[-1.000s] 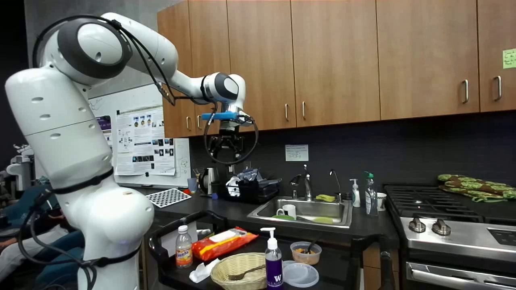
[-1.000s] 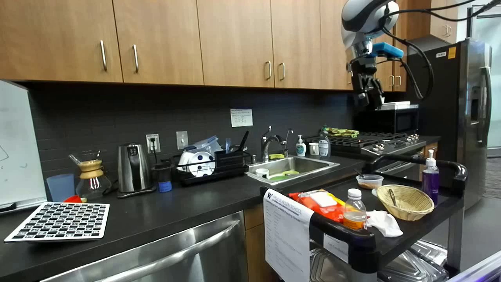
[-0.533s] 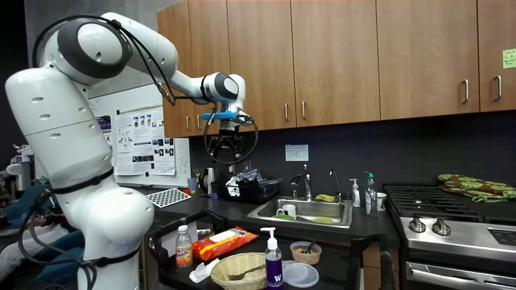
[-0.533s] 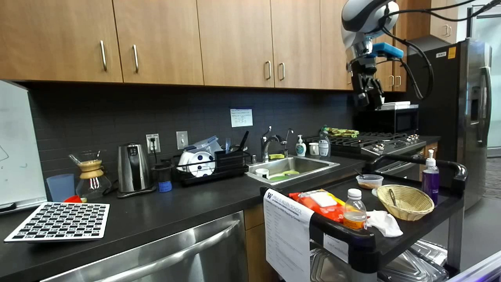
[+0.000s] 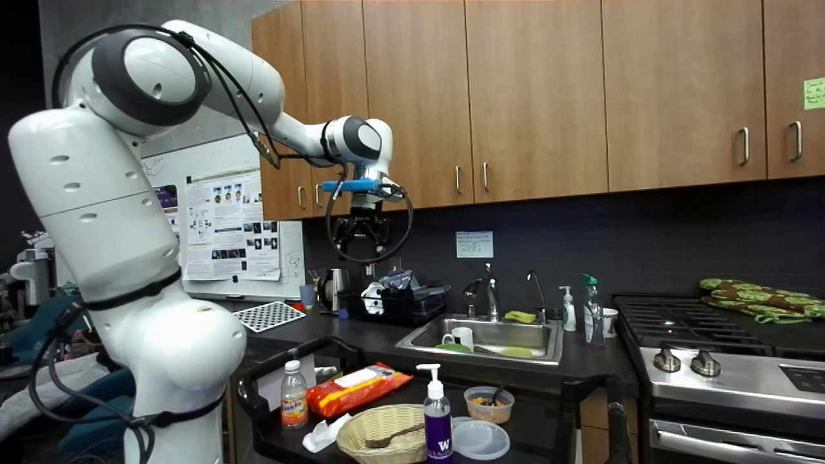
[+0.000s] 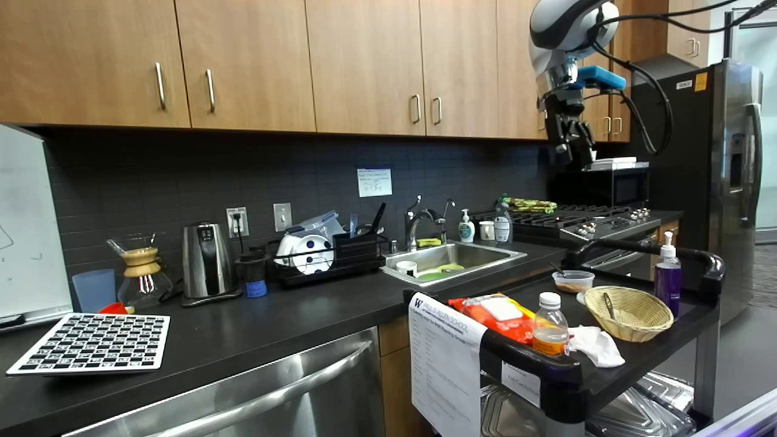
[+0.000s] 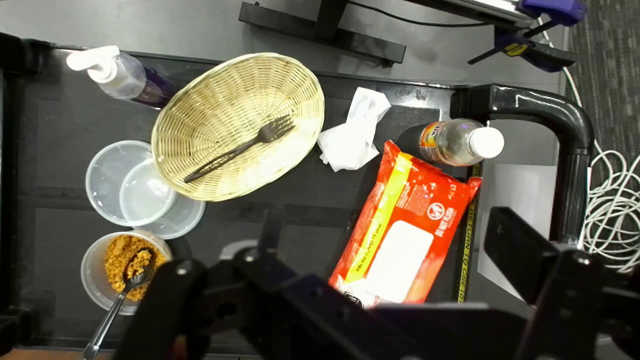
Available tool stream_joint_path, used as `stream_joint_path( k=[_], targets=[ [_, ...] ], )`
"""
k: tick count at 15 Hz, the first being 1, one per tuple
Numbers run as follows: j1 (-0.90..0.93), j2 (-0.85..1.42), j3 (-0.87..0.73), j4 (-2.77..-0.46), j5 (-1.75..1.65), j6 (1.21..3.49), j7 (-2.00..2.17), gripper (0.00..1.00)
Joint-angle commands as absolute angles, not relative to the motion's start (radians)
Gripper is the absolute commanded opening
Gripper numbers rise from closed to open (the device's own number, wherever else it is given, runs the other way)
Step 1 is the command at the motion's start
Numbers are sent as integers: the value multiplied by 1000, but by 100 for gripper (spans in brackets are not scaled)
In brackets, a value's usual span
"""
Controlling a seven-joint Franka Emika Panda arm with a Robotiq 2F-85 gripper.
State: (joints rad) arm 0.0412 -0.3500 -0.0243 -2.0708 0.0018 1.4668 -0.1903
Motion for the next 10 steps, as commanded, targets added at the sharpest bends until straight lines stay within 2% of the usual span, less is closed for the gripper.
stream_joint_path(
  k=[1, 6, 10],
  targets=[
    [38, -349, -21, -2068, 3, 1464, -191, 100],
    [41, -312, -16, -2056, 14, 1485, -173, 100],
    [39, -200, 0, -1968, 24, 1530, -109, 100]
  ],
)
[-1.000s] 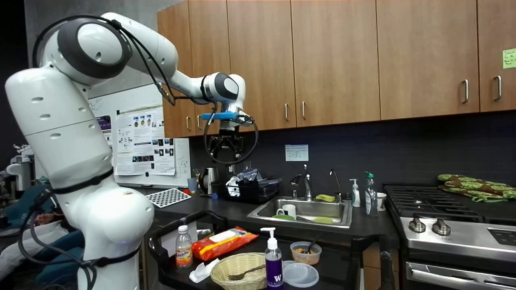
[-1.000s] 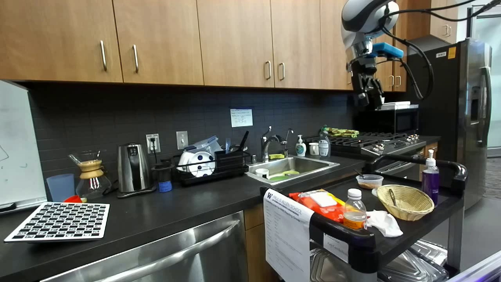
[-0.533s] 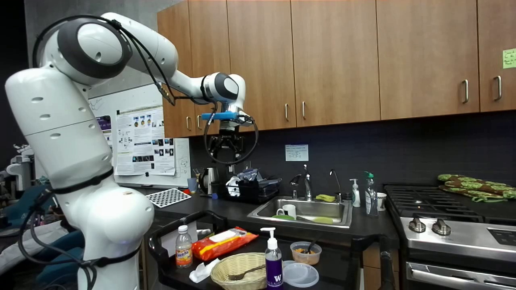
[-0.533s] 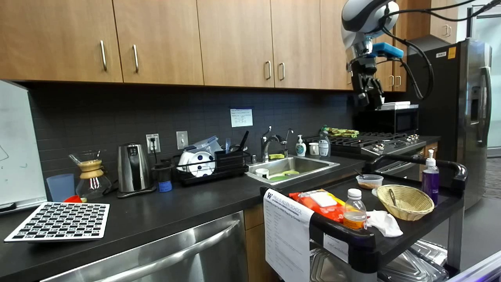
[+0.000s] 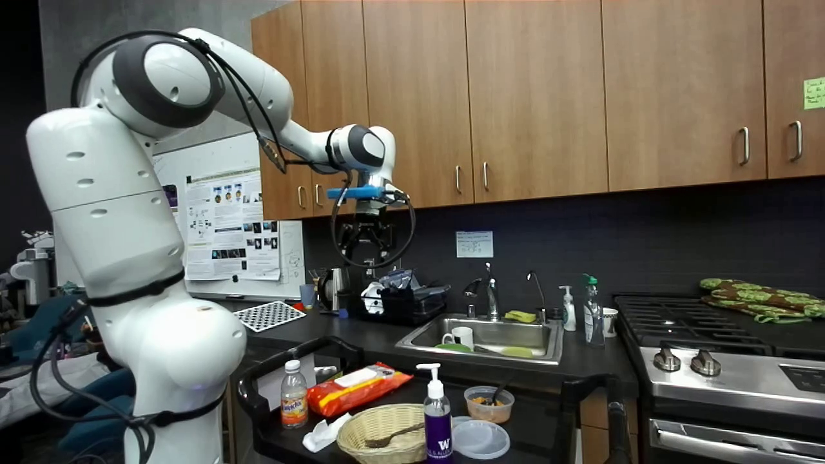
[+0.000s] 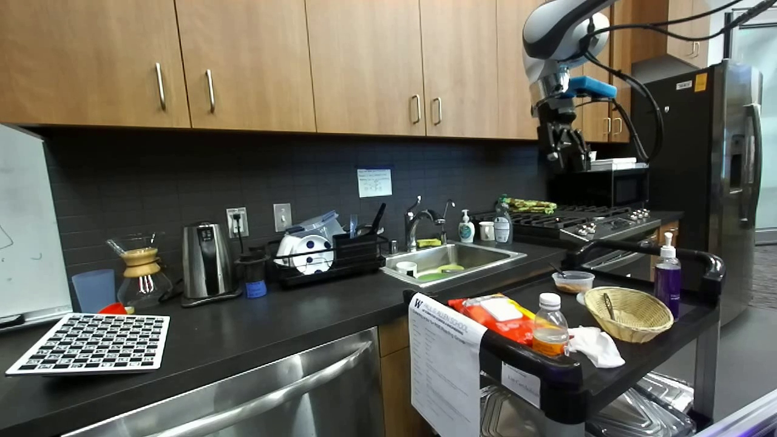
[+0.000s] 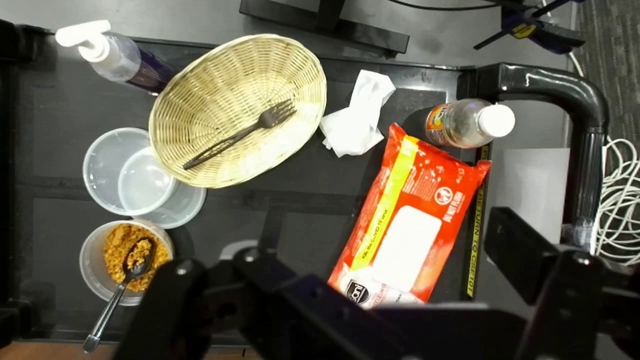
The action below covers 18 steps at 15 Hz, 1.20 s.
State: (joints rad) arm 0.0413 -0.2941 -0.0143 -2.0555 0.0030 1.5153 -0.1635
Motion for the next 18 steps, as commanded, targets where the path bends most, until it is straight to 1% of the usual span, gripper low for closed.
stream_joint_path(
  k=[1, 5, 10, 15, 18],
  targets=[
    [39, -159, 7, -1935, 22, 1549, -80, 100],
    [35, 23, 27, -1752, -3, 1551, 67, 100],
    [33, 228, 3, -1496, -66, 1466, 262, 100],
    [22, 325, -57, -1361, -120, 1335, 428, 100],
    [10, 356, -78, -1351, -100, 1321, 469, 100]
  ],
)
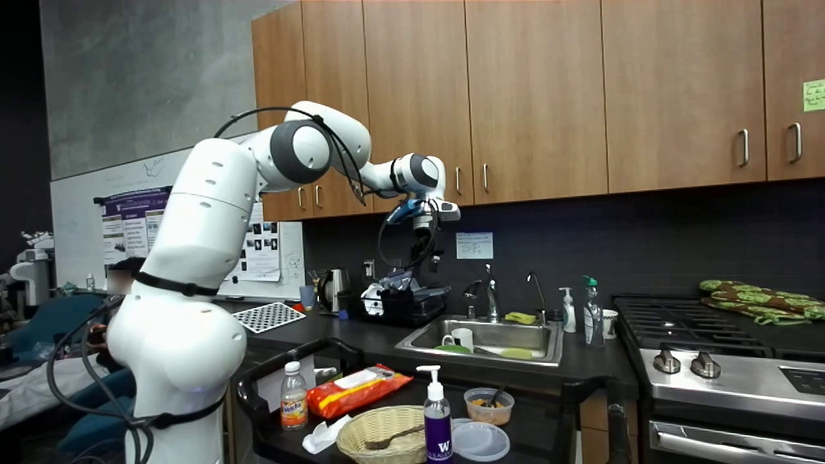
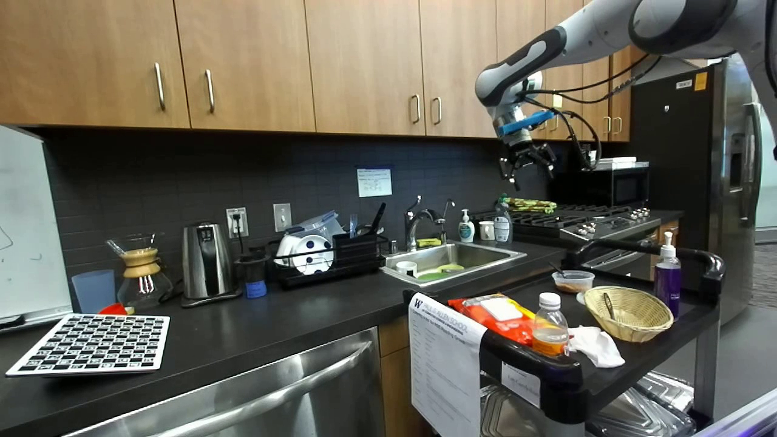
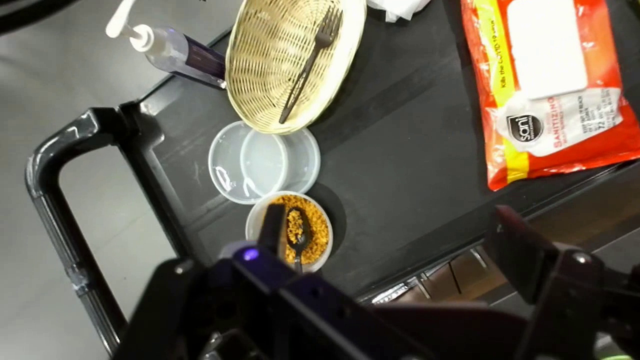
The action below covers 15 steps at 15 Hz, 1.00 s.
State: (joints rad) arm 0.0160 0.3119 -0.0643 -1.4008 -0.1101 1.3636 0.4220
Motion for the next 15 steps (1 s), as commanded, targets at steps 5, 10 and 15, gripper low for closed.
stream_joint_path(
  k=[5, 10, 15],
  targets=[
    [-51, 343, -60, -1449, 48, 1479, 256, 100],
    [-104, 342, -67, -1544, 87, 1643, 3, 100],
    [-134, 344, -67, -1634, 50, 1762, -183, 100]
  ],
)
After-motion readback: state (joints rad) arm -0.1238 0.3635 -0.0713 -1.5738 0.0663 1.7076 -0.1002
